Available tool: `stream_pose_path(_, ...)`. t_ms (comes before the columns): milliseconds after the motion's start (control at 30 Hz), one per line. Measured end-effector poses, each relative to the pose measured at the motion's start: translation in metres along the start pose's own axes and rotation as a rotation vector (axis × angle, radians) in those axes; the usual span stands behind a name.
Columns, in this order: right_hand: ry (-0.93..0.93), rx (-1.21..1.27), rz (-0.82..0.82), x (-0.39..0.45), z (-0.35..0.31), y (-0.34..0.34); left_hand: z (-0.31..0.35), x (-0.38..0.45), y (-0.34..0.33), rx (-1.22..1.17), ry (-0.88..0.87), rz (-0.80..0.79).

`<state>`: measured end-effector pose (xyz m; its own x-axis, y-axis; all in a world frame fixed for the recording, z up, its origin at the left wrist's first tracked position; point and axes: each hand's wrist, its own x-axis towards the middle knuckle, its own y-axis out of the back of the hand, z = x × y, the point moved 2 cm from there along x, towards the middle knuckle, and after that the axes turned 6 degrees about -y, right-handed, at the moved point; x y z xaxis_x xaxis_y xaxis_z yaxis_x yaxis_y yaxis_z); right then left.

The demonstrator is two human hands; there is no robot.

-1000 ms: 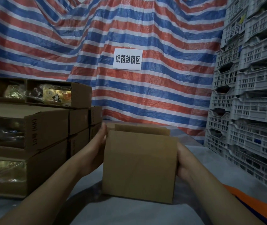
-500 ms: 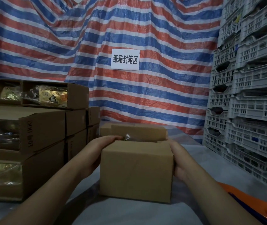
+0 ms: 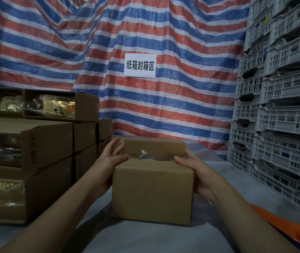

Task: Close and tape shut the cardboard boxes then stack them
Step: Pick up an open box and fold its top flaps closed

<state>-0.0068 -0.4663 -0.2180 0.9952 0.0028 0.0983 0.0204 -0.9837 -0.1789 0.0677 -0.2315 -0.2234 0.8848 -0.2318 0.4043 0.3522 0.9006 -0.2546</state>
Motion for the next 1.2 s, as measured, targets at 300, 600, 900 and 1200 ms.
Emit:
stream_pose_path(300,0.020,0.001,0.005,0.000,-0.002,0.001,0.004,-0.007,0.000,0.141,0.043,0.017)
stream_pose_path(600,-0.014,-0.094,0.057,0.002,0.001,0.003,0.003,-0.002,0.007,0.263,-0.026,-0.014)
stream_pose_path(900,0.001,-0.163,0.085,0.005,0.001,0.004,0.003,0.002,0.011,0.387,-0.077,-0.024)
stream_pose_path(1200,0.030,-0.154,0.100,0.009,0.002,0.007,0.049,-0.001,-0.020,1.073,-0.200,-0.107)
